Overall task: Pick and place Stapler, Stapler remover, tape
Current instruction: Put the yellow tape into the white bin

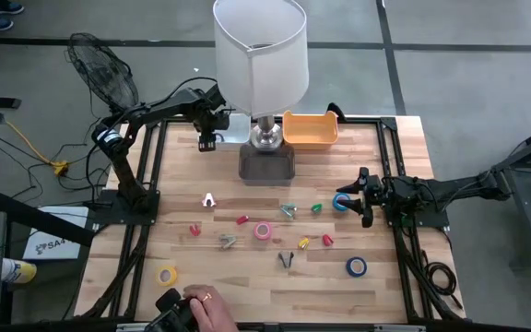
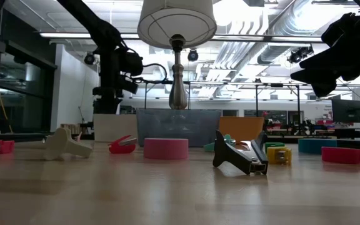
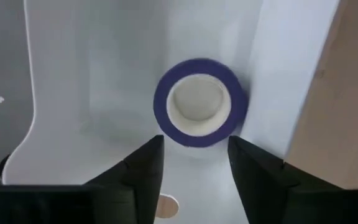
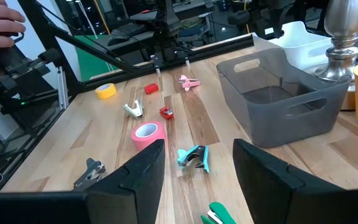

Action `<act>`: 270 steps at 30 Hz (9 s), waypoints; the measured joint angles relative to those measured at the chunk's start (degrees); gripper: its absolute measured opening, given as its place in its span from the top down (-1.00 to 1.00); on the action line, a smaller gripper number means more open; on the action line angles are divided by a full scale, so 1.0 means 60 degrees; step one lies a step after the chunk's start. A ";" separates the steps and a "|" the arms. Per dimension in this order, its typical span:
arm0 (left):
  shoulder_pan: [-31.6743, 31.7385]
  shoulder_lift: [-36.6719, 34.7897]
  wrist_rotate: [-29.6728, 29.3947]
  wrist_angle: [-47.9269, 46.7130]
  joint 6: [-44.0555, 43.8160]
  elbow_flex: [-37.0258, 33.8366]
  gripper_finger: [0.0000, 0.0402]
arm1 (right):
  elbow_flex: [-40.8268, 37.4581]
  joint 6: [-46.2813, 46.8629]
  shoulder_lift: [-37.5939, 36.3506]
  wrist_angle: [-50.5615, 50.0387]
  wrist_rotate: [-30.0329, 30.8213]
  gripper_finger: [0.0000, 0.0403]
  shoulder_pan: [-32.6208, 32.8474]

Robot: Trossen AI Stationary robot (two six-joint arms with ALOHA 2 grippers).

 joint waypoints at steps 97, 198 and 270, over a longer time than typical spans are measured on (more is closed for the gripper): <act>-1.3993 -0.5299 0.1361 -0.3002 -1.3458 -0.3935 0.09 | 0.0001 0.0000 -0.0001 0.0000 0.0000 0.10 0.0002; -1.6812 -0.2178 0.2640 0.1685 -1.7540 -0.5213 0.44 | 0.0000 0.0000 -0.0004 -0.0001 0.0000 0.10 0.0000; 0.0127 0.0533 -0.1374 0.0203 -0.4137 0.1395 0.79 | 0.0001 0.0000 0.0000 0.0000 0.0000 0.10 0.0000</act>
